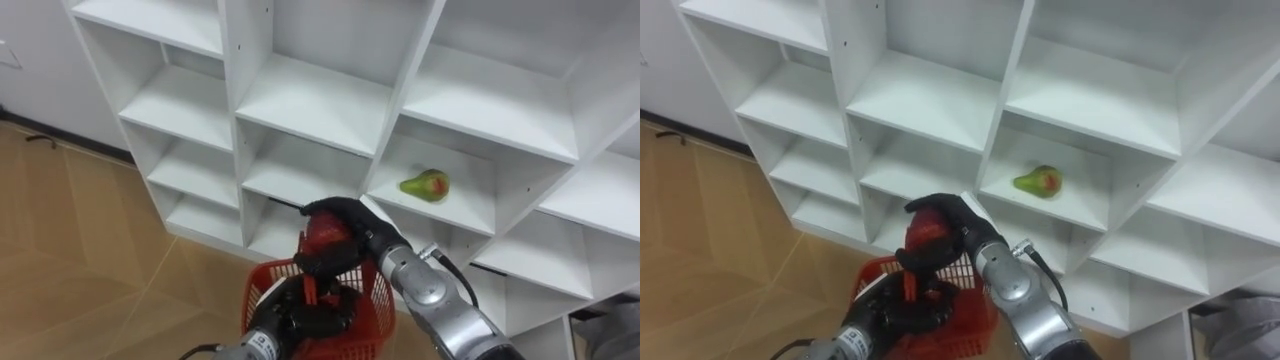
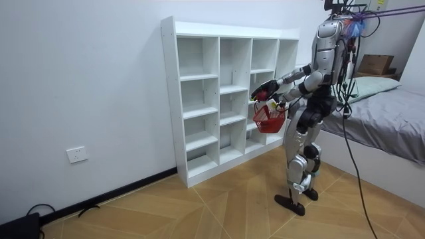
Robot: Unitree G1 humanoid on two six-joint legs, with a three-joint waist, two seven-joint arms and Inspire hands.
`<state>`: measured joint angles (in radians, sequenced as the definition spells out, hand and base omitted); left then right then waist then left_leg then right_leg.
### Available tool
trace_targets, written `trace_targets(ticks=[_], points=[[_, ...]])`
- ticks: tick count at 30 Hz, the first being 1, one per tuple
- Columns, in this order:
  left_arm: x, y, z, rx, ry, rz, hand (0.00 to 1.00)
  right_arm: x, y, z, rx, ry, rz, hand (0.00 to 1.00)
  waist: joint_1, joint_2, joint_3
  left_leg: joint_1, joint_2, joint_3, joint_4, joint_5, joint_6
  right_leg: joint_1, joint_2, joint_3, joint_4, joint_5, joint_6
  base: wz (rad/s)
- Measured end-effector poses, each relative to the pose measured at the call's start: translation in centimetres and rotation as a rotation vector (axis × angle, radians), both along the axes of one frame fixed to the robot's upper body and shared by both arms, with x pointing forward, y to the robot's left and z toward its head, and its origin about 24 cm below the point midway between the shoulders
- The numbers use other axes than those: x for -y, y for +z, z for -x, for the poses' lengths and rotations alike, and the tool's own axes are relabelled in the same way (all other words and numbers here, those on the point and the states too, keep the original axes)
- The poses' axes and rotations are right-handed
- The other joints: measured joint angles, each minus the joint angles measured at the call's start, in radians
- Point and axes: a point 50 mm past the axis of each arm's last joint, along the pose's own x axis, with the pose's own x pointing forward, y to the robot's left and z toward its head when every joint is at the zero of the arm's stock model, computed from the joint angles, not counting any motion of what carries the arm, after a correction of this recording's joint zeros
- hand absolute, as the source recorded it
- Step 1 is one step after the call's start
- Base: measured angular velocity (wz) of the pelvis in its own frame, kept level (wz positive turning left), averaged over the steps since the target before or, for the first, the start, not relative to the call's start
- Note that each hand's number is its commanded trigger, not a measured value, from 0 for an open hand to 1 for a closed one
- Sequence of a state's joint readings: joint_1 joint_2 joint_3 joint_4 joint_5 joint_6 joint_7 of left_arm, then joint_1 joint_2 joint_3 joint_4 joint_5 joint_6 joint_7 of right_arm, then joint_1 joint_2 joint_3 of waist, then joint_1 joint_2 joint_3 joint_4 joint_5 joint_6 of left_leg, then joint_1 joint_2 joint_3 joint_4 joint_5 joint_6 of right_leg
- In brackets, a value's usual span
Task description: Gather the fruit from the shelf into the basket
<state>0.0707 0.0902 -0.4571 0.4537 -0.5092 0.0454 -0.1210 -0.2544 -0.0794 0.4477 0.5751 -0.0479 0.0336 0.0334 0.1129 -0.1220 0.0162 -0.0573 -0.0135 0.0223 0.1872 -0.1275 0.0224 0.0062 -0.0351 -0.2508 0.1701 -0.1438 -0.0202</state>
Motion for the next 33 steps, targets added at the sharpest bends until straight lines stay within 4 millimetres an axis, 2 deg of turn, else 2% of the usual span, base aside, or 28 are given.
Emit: trace_targets(ticks=[6,33], points=[[-0.01,0.0,0.0,0.0,0.0,-0.001,1.0,-0.01,0.01,0.0,0.0,0.002,0.0,0.0,-0.001,0.01,0.0078,-0.001,-0.001,0.0,-0.002,-0.001,0.001,-0.003,0.0,0.0,-0.002,-0.001,0.001,0.0],[-0.28,-0.05,-0.1,-0.008,0.01,-0.013,1.0,-0.01,0.93,-0.43,0.064,0.027,0.047,0.0,-0.003,0.008,0.0066,0.002,0.001,0.001,-0.001,-0.001,0.0,-0.001,0.0,0.003,0.001,-0.002,0.0,0.0]])
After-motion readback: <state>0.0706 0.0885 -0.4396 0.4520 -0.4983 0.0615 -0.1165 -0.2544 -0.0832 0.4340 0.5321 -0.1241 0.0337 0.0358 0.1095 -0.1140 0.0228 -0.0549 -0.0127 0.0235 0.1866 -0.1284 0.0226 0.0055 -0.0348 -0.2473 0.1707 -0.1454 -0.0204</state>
